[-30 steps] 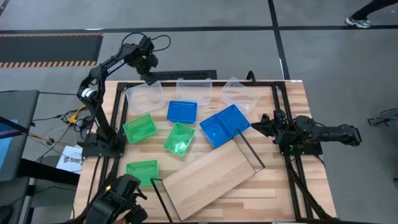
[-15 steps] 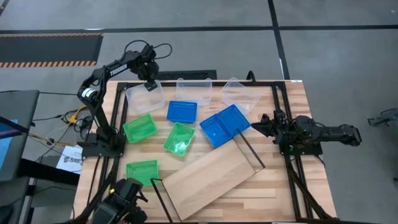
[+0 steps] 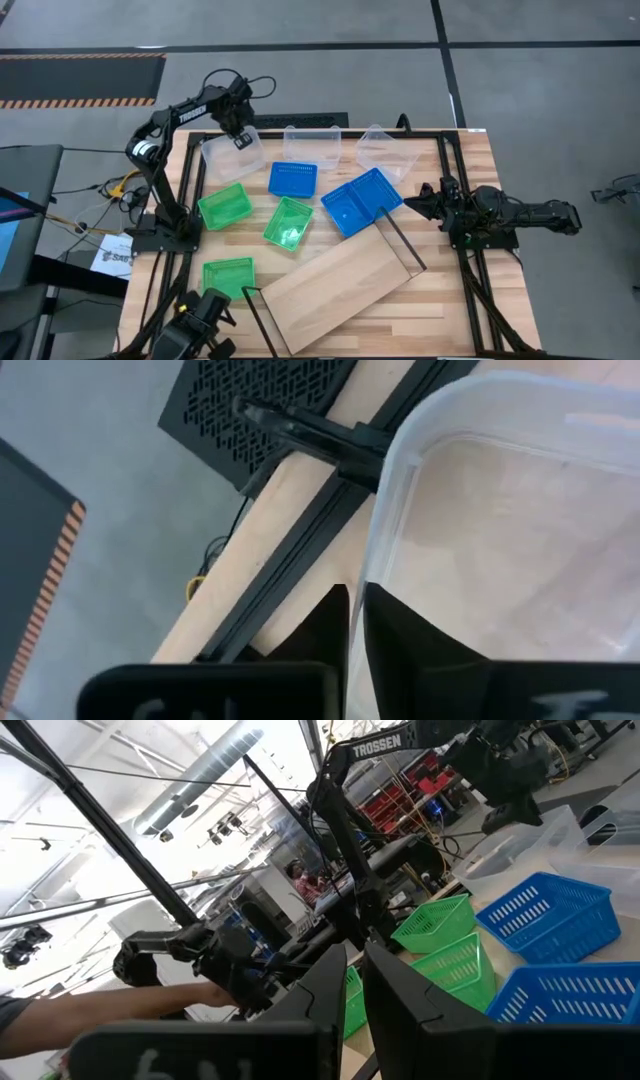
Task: Stack baskets on shelf by color
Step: Put the left transparent bin on the shelf
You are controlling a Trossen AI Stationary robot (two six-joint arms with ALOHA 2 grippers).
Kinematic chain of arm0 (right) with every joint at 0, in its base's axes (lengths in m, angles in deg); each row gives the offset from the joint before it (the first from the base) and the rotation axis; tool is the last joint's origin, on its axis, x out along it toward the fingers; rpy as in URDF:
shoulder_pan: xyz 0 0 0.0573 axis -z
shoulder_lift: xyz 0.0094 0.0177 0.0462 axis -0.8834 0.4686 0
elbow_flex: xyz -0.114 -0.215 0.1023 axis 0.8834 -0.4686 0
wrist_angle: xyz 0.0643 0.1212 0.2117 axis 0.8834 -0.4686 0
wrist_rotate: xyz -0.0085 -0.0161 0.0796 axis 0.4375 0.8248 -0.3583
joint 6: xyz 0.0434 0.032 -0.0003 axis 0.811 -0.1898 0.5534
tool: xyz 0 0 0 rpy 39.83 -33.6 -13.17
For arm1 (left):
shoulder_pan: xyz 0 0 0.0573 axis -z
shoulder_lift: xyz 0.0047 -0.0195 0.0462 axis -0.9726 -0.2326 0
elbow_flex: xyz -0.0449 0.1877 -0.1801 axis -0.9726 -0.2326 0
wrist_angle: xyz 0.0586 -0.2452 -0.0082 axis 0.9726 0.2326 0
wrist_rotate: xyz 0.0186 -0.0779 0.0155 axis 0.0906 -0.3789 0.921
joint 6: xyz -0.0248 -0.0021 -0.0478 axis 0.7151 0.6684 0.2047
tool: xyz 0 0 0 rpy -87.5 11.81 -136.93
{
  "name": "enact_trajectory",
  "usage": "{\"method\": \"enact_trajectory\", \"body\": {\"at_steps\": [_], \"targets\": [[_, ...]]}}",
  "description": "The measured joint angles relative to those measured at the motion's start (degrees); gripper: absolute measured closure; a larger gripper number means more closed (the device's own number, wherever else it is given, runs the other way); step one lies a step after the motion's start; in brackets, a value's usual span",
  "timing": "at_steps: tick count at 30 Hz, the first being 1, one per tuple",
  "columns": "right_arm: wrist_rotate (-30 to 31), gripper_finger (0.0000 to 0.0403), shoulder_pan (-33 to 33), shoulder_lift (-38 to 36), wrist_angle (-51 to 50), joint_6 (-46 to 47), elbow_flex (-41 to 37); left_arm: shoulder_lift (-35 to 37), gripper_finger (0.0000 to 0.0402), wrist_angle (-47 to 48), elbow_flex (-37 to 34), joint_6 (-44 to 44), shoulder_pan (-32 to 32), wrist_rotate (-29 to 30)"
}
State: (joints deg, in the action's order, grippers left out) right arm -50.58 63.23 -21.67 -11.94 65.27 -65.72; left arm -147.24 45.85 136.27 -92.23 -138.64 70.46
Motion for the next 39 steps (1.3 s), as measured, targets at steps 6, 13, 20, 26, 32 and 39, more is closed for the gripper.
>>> {"method": "enact_trajectory", "body": {"at_steps": [6, 13, 20, 26, 32, 39], "targets": [[0.0, 0.0339, 0.0, 0.0, 0.0, 0.0, 0.0, 0.0, 0.04, 6.5, 4.5, 5.7, 0.0, 0.2], [0.0, 0.0339, 0.0, 0.0, 0.0, 0.0, 0.0, 0.0, 0.0401, 15.3, 15.2, 12.9, 0.0, 3.6], [0.0, 0.0339, 0.0, 0.0, 0.0, 0.0, 0.0, 0.1, 0.0401, 24.5, 27.9, 18.5, 0.1, 3.2], [-0.1, 0.0339, 0.0, 0.0, 0.0, 0.0, 0.0, 0.2, 0.0401, 34.0, 37.5, 26.0, 2.0, -0.9], [-0.1, 0.0339, 0.0, 0.0, 0.0, 0.0, 0.0, 2.1, 0.0401, 36.7, 43.6, 37.1, 6.8, -13.0], [-0.1, 0.0339, 0.0, 0.0, 0.0, 0.0, 0.0, 8.3, 0.0402, 37.0, 44.5, 52.3, 17.9, -17.2]]}}
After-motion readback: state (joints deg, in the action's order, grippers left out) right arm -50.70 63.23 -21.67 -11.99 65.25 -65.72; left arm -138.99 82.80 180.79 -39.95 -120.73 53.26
